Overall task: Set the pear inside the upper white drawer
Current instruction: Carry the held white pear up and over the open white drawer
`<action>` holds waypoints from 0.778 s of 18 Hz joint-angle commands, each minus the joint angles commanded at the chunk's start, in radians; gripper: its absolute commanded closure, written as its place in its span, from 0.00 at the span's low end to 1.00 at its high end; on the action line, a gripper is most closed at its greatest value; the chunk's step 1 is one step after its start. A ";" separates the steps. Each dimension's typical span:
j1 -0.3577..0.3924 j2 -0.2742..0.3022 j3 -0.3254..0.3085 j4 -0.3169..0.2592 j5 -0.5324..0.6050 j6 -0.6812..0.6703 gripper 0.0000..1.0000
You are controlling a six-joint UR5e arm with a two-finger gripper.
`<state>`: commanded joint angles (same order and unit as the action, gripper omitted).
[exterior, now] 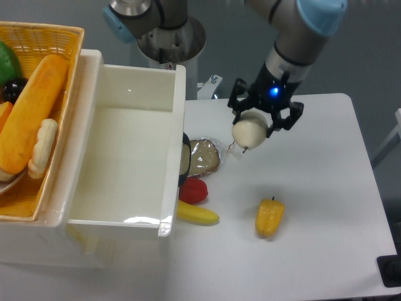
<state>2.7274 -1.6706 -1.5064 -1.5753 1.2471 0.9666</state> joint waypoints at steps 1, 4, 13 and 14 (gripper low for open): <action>0.000 0.012 0.000 -0.012 -0.008 -0.014 0.62; 0.002 0.046 -0.005 -0.032 -0.057 -0.023 0.62; -0.018 0.140 -0.029 -0.080 -0.124 -0.097 0.62; -0.031 0.144 -0.028 -0.078 -0.124 -0.097 0.62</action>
<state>2.6969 -1.5264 -1.5340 -1.6536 1.1229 0.8698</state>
